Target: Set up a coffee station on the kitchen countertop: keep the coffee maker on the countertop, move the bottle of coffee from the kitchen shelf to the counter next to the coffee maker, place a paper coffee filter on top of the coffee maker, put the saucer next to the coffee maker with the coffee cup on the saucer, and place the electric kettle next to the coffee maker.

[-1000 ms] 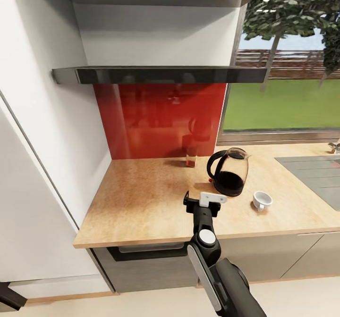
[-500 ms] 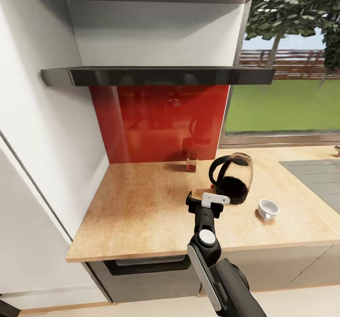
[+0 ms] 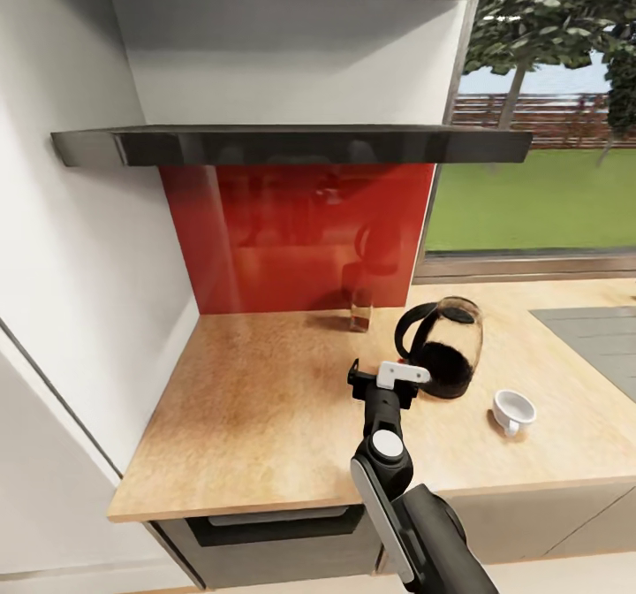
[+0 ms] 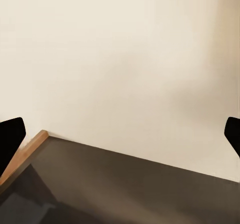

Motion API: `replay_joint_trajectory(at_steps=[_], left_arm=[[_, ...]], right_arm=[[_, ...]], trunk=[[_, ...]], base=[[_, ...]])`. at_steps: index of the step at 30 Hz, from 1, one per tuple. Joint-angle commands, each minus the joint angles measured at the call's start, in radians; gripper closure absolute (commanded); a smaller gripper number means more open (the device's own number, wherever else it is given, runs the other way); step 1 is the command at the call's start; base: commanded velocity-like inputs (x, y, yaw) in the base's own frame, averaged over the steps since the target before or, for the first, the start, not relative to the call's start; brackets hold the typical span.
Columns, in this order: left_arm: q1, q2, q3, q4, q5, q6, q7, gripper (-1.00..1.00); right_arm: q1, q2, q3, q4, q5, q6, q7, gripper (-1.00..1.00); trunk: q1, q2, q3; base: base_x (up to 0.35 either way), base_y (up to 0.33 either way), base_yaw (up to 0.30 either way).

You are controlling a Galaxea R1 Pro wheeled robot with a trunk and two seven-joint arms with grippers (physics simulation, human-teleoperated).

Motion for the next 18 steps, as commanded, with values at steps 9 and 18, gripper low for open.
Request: replay_joint_trajectory(at_steps=[9, 18], left_arm=[[-0.001, -0.001, -0.009, 0.001, 0.008, 0.003, 0.002, -1.0], [-0.001, -0.001, -0.009, 0.001, 0.008, 0.003, 0.002, -1.0]], right_arm=[[-0.001, 0.0, 0.0, -0.001, -0.005, 0.005, -0.008, -1.0], [-0.001, 0.0, 0.0, -0.001, -0.005, 0.005, -0.008, -1.0]], trunk=[[0.001, -0.002, -0.002], [0.001, -0.002, -0.002]], base=[[0.037, -0.003, 0.0], [0.157, -0.112, 0.0]])
